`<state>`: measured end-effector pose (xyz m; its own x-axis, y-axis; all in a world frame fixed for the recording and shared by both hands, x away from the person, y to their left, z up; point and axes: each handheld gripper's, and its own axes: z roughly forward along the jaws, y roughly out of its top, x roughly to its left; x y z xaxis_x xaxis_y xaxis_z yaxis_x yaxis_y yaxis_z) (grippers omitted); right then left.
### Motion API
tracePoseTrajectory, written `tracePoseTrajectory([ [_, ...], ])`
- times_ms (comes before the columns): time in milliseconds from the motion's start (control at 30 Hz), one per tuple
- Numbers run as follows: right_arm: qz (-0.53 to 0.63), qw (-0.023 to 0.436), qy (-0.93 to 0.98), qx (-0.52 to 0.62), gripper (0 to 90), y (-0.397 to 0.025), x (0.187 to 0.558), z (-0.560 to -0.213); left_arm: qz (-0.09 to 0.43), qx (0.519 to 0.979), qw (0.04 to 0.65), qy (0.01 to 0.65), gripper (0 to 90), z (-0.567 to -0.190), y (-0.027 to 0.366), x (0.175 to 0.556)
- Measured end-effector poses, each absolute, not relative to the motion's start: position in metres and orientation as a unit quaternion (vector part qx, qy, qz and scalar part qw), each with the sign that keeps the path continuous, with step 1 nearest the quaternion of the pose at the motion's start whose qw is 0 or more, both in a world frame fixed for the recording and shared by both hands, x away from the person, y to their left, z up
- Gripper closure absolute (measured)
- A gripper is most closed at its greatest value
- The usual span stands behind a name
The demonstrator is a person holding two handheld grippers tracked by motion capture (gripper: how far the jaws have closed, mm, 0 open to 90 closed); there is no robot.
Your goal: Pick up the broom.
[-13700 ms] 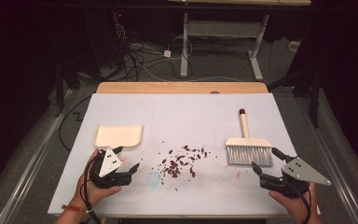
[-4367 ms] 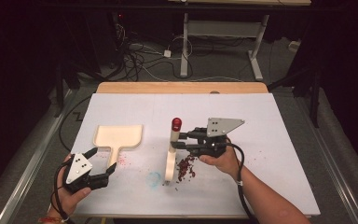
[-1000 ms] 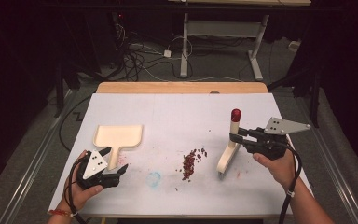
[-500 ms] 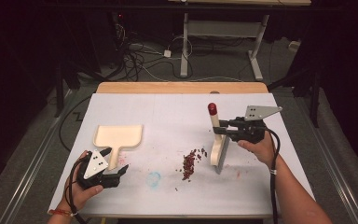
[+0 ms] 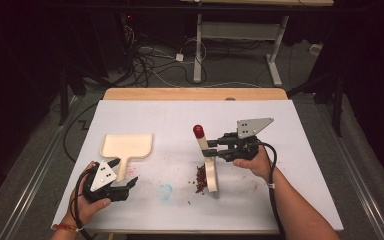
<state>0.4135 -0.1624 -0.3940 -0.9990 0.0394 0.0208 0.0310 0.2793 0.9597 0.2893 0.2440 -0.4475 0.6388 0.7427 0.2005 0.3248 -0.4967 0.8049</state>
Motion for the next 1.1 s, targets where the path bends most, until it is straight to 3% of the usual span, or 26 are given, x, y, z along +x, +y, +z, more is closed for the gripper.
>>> tracePoseTrajectory([
  [233,0.593,0.011,0.805,0.013,70.4,-0.153,0.404,-0.392,0.276,0.818,0.385,0.326,18.7,-0.447,0.245,0.288],
  [367,0.599,0.043,0.798,0.043,70.4,-0.162,0.396,-0.384,0.278,0.818,0.385,0.325,18.8,-0.446,0.246,0.287],
  [667,0.588,0.110,0.781,0.180,70.4,-0.174,0.338,-0.375,0.282,0.815,0.387,0.326,18.8,-0.444,0.246,0.286],
  [900,0.567,0.159,0.762,0.269,70.3,-0.144,0.293,-0.387,0.286,0.813,0.388,0.326,18.8,-0.443,0.246,0.286],
  [1100,0.556,0.211,0.748,0.294,70.4,-0.121,0.281,-0.392,0.285,0.813,0.388,0.326,18.9,-0.443,0.246,0.286],
])
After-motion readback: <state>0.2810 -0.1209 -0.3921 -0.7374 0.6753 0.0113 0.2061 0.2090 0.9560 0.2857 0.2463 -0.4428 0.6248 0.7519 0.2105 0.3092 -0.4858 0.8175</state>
